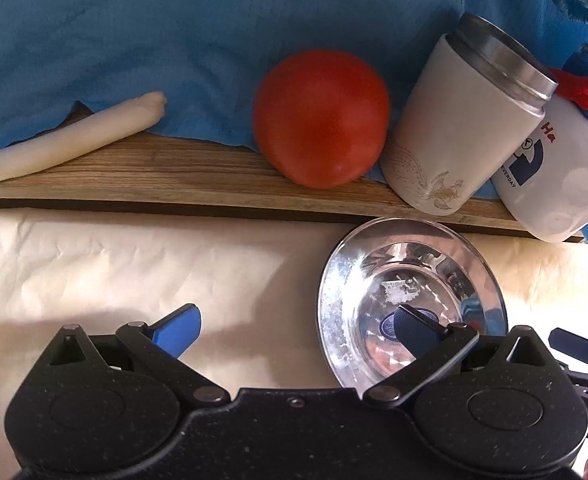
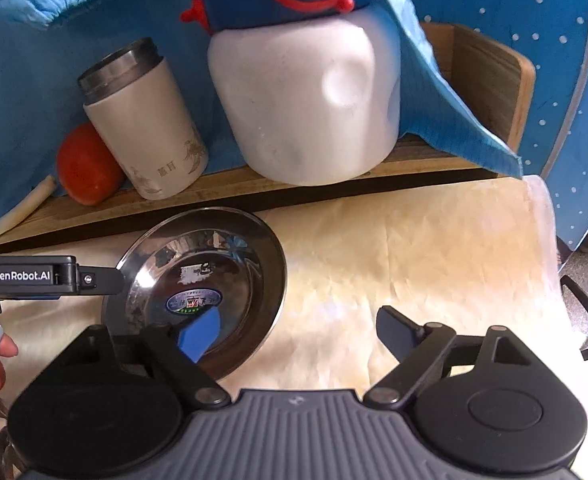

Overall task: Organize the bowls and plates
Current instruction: 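Move both grippers to the small steel dish with the blue logo, then close both grippers on the rim of the small steel dish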

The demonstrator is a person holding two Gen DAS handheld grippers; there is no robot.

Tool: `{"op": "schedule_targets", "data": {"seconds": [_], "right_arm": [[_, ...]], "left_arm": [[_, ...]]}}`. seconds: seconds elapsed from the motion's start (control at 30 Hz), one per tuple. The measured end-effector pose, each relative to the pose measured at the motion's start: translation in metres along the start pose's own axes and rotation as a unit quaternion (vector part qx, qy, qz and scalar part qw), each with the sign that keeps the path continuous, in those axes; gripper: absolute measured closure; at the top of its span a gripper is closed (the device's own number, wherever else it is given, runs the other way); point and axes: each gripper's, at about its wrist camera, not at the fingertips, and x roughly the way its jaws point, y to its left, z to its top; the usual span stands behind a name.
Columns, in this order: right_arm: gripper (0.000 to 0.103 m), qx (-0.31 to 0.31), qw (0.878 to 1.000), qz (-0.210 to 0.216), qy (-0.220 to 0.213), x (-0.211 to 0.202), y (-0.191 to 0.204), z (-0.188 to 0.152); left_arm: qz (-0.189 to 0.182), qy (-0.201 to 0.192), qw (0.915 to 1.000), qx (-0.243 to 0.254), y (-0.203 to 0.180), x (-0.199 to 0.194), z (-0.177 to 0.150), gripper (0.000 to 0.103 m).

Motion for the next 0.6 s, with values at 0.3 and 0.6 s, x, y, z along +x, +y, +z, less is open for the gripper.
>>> {"op": "schedule_targets", "data": {"seconds": [0.3,0.6], "right_arm": [[0.03,0.0,1.0,0.006,0.015,0.011,0.006,0.001],[0.051,-0.003,1.0,0.009,0.023,0.018,0.014,0.0]], "left_arm": [[-0.012,0.006,0.9999,0.003,-0.007,0.014,-0.003,0.007],[-0.032,0.007,0.9995,0.001,-0.011,0.017,-0.006,0.026]]}}
